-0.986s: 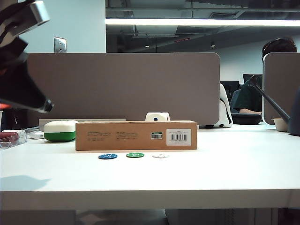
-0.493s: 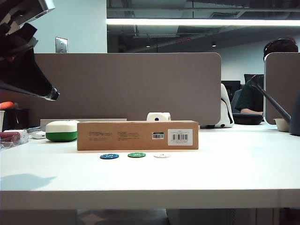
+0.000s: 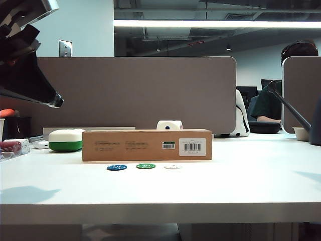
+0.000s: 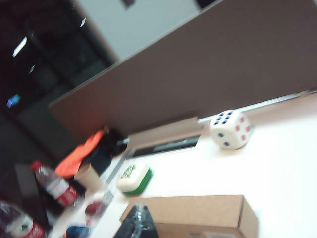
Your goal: Push the chip with the lowest value in the row forward next to the rectangular box.
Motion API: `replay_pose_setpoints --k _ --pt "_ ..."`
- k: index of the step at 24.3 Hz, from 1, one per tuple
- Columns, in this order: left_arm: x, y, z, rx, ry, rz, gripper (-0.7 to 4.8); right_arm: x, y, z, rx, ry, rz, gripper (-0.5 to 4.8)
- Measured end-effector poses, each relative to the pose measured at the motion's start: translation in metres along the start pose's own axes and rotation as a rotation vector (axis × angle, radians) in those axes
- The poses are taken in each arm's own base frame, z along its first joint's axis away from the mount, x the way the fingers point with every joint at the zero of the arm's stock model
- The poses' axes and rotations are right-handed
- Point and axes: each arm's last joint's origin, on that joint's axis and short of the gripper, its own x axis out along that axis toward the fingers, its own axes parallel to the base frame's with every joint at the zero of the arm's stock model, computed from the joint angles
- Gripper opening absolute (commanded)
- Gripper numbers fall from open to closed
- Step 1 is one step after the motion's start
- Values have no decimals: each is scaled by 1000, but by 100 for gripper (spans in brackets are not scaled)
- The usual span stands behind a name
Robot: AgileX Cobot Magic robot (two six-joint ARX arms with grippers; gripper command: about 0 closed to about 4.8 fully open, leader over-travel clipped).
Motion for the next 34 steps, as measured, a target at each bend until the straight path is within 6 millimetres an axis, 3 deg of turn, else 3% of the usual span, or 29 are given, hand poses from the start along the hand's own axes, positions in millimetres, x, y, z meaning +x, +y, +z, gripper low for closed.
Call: replay_pose_setpoints --k 4,6,7,11,17,21,27,34 --pt "0 0 0 0 0 0 -5 68 3 -10 -35 198 91 -5" --pt "0 0 0 0 0 0 -5 97 8 -28 -8 317 134 -6" --pt "0 0 0 0 0 0 -5 117 16 -48 5 397 174 -6" --pt "0 0 0 0 0 1 -5 145 26 -106 -19 551 130 -6" --pt "0 0 0 0 1 3 -5 160 24 -181 -204 736 -59 -6" --pt "0 0 0 0 1 3 -5 165 13 -205 -246 780 -166 -6" --pt "0 0 0 0 1 3 -5 173 0 -223 -267 804 -236 -6" --pt "0 0 0 0 1 3 -5 190 0 -226 -273 782 -245 -6"
